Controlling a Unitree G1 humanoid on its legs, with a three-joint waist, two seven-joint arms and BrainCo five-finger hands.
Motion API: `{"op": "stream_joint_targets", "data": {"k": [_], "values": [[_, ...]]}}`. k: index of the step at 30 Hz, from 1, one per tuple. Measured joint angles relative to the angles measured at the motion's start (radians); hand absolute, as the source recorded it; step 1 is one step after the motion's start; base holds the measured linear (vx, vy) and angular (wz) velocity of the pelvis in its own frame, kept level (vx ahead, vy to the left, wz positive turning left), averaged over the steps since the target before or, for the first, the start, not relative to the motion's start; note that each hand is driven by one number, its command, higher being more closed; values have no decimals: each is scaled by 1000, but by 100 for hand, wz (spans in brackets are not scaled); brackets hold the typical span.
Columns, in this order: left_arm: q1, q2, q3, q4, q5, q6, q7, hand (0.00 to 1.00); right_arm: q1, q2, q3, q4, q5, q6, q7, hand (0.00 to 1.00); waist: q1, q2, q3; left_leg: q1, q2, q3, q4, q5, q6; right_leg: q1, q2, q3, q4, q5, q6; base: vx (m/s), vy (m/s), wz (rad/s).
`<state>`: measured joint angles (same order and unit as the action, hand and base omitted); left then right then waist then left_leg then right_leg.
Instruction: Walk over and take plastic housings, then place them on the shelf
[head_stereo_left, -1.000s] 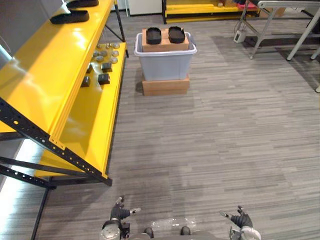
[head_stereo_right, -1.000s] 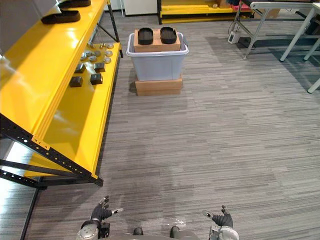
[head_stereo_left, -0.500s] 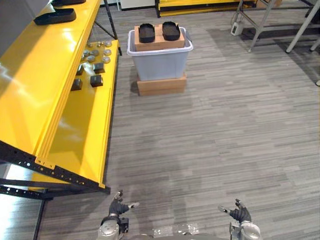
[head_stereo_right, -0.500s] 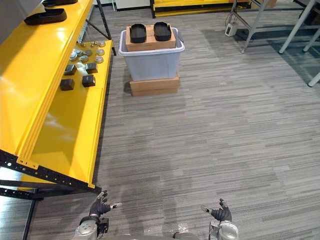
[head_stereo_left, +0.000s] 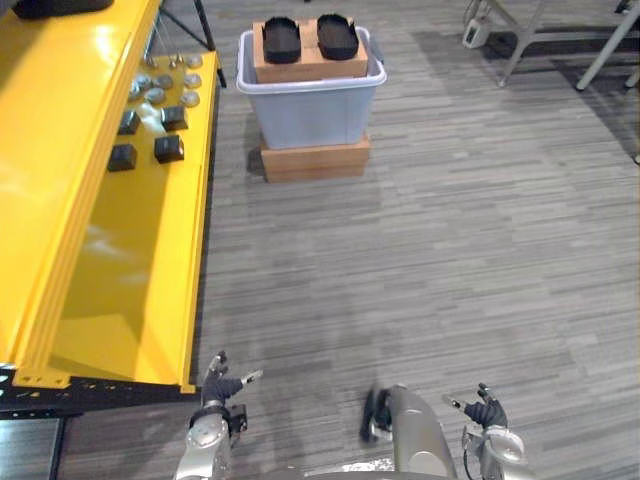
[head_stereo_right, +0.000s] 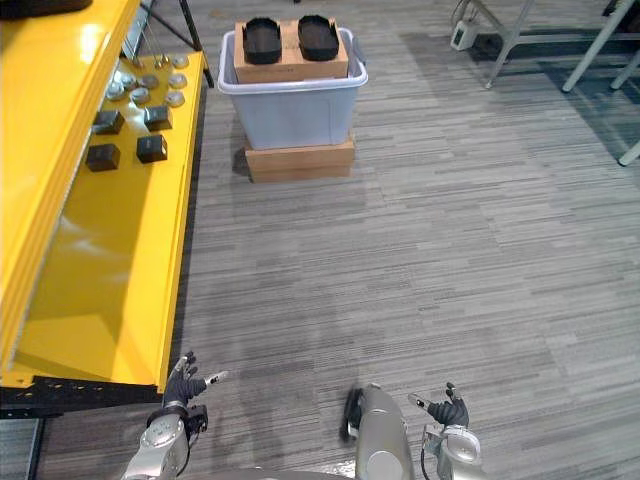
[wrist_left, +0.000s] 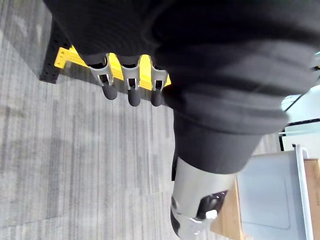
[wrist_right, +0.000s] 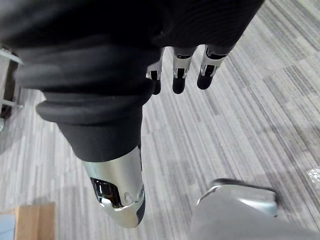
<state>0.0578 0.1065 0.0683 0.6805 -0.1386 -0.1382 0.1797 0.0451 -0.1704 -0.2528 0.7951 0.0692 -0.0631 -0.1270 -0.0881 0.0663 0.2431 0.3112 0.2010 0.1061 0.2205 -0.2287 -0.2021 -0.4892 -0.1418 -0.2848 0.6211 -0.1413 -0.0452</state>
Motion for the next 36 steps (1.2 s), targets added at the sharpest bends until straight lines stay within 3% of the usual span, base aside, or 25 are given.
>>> {"op": "stream_joint_targets", "data": {"k": [1,3,5,6,7,9,11,12,13,14,15,17,18,20,21,22,23,24,26,27,29,31,33,34,36], "values": [[-2,-4,0,-1,0,-2,0,0,-2,0,6,-1,0,-1,1,0,-2,2,0,-19,7,-19,43,24,-3,8,3,-9,14,-28,0,494,-332,40],[11,-15,0,11,-6,-3,-3,0,3,4,46,5,0,0,13,0,-2,12,7,-166,59,-80,382,185,-4,126,34,-45,-46,-96,-4,495,-363,37],[32,-19,0,18,-6,-2,-5,0,9,9,72,7,1,-1,18,0,17,18,10,-284,119,-61,687,183,6,242,86,-56,-133,-100,-20,498,-281,-3],[49,-19,0,21,-7,0,-5,0,12,18,80,16,12,-5,19,0,37,1,20,-375,144,-7,872,122,71,370,115,-62,-226,-99,-32,510,-251,-7],[55,-20,0,21,-7,0,-6,0,17,20,79,19,18,-6,18,0,47,-17,25,-426,137,30,898,91,112,439,122,-59,-287,-98,-33,419,-188,2],[62,-21,1,19,-7,0,-5,0,17,19,79,25,21,-6,17,0,59,-37,21,-533,90,92,821,41,117,537,126,-59,-398,-81,-21,398,-112,2],[75,-23,1,14,-8,0,-5,0,0,15,79,31,21,-6,17,0,78,-49,28,-619,18,120,619,21,129,601,125,-45,-468,-74,-15,507,-48,-22],[82,-26,2,14,-8,1,-4,0,-14,16,69,53,21,-5,17,0,91,-43,29,-645,-42,110,409,30,118,648,122,-34,-509,-70,-8,487,46,-43],[83,-34,4,14,-9,3,-3,0,-16,17,58,61,21,-4,13,0,107,-45,32,-645,-93,86,145,87,93,691,123,-16,-551,-71,4,502,74,-47],[83,-37,4,14,-8,3,-2,0,-16,16,57,62,21,-4,11,0,113,-38,31,-646,-107,77,33,128,89,714,127,-7,-571,-77,14,496,132,-62],[81,-44,3,17,-8,4,-1,0,-17,18,61,64,20,-4,-2,0,129,-21,30,-660,-119,57,-22,247,135,765,143,19,-603,-100,53,523,162,-62],[80,-42,4,17,-9,4,0,0,-17,32,69,64,20,-4,-3,0,132,-46,14,-650,-155,55,-6,332,219,799,117,45,-611,-115,77,562,149,-25],[63,-47,2,17,-8,3,-2,0,-14,40,68,64,20,-5,-3,0,118,-82,-1,-650,-195,47,-7,316,248,785,66,43,-580,-115,80,586,142,38],[46,-56,2,25,-8,3,-5,0,-11,42,56,70,18,-5,-2,0,105,-92,-2,-649,-218,45,52,251,263,734,31,73,-408,-115,81,568,159,36],[51,-52,4,35,-8,4,-4,0,-7,49,44,94,18,-3,0,0,106,-102,-3,-611,-232,44,86,190,270,684,7,99,-217,-99,117,564,157,23],[61,-45,4,45,-8,6,-4,0,5,57,40,103,18,-1,0,0,101,-110,-6,-554,-251,33,99,138,275,610,-31,124,19,-10,229,577,152,25],[62,-41,3,48,-8,9,-4,0,14,60,40,103,17,-2,0,0,99,-111,-6,-522,-256,23,93,115,280,571,-47,138,143,48,270,674,133,30],[61,-37,3,49,-9,12,-3,0,26,63,41,104,17,-1,2,0,101,-111,-6,-462,-267,10,86,84,285,493,-71,143,340,29,238,563,86,31],[62,-32,0,52,-9,14,-3,0,41,67,45,102,17,-1,4,0,80,-103,-7,-306,-271,-41,-6,72,287,378,-90,92,467,-66,143,619,20,60],[57,-26,0,56,-9,13,-3,0,37,65,50,101,17,-1,5,0,72,-89,0,-238,-251,-58,-44,73,286,334,-78,52,391,-112,106,550,-48,63],[55,-27,0,59,-9,13,-4,0,32,64,50,101,16,-3,7,0,68,-80,6,-190,-223,-59,-52,73,286,276,-59,18,203,-142,95,486,-113,36],[58,-25,1,59,-9,12,-3,0,32,64,53,100,17,-5,16,0,57,-65,2,-157,-184,-64,-50,59,261,231,-22,26,-90,-96,100,469,-168,48],[60,-18,1,64,-7,10,-3,0,57,66,61,100,16,-4,18,0,46,-89,-4,-104,-169,-62,-47,-14,177,217,4,116,-398,81,113,481,-242,65],[59,-14,2,73,-6,11,-2,0,67,63,61,102,16,-4,18,0,45,-91,-6,-87,-167,-68,-42,-46,164,221,7,133,-379,174,109,504,-303,47],[74,-38,2,106,-6,12,-3,0,69,55,61,96,17,0,19,0,52,-62,-29,-81,-116,-76,36,-69,148,186,42,146,-243,129,44,540,-341,10]]}}
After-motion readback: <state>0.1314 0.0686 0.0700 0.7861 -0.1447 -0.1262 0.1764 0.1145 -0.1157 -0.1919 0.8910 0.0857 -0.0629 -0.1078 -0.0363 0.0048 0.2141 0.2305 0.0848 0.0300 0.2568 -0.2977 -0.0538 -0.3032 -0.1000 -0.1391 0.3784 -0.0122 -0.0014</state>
